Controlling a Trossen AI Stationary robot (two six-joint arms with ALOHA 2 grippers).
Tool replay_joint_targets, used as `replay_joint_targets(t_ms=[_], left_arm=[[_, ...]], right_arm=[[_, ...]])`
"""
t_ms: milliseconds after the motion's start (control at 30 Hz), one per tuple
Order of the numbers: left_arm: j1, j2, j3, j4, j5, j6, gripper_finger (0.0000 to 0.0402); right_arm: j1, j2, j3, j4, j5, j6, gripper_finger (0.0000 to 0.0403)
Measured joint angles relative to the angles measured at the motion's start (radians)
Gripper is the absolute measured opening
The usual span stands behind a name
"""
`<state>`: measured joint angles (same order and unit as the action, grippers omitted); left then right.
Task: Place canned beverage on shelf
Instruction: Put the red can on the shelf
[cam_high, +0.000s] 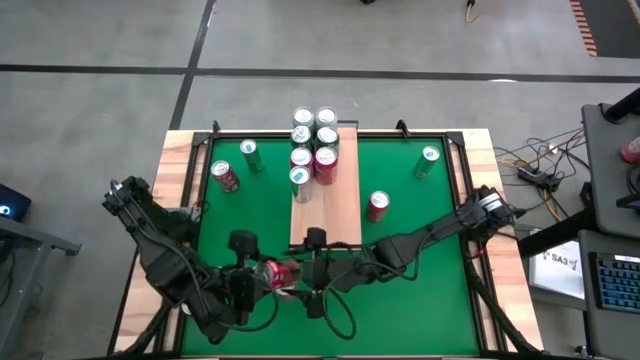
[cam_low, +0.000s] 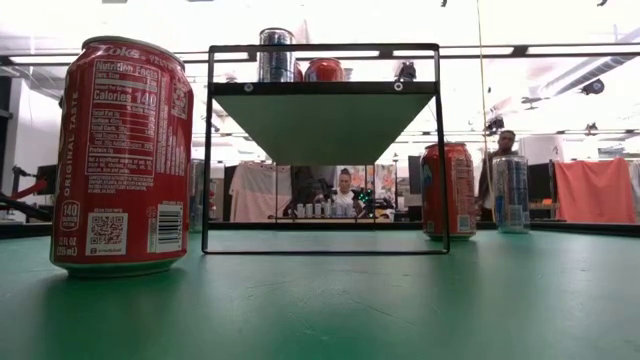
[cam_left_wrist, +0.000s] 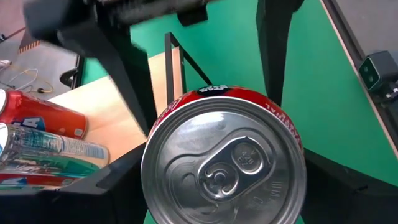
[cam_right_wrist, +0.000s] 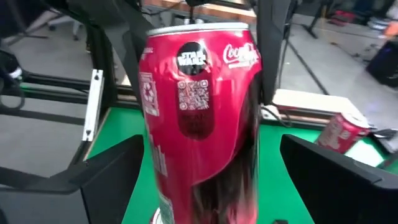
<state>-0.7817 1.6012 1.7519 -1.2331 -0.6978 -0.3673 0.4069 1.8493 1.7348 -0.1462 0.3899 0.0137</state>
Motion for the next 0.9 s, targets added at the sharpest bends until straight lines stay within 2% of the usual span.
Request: replay_joint_targets(t_ms=[100,300,500,600,900], left_arm=[[0.004,0.000,0.000,0.016,0.000,0.024,0.0291],[0.015,0.000,0.000,0.041,-0.007,0.055,0.0291],[0.017,0.000,0.000,0.065,-0.008,0.095,0.0291],[0.017,0.000,0.000,0.067,-0.007,0.110,0.0293],[0.017,0.000,0.001,0.081,-0.016,0.251,0.0390]], right_arm=[[-0.015,0.011,0.000,0.005,-0.039,-0.004,0.0368],[-0.028,0.015,0.000,0.003,-0.049,-0.015,0.0363],[-0.031,0.015,0.003,0.005,-0.053,-0.011,0.0293],[-0.031,0.014,0.003,0.002,-0.049,-0.012,0.0288],[-0.038,0.004,0.003,-0.027,-0.050,0.018,0.0288]])
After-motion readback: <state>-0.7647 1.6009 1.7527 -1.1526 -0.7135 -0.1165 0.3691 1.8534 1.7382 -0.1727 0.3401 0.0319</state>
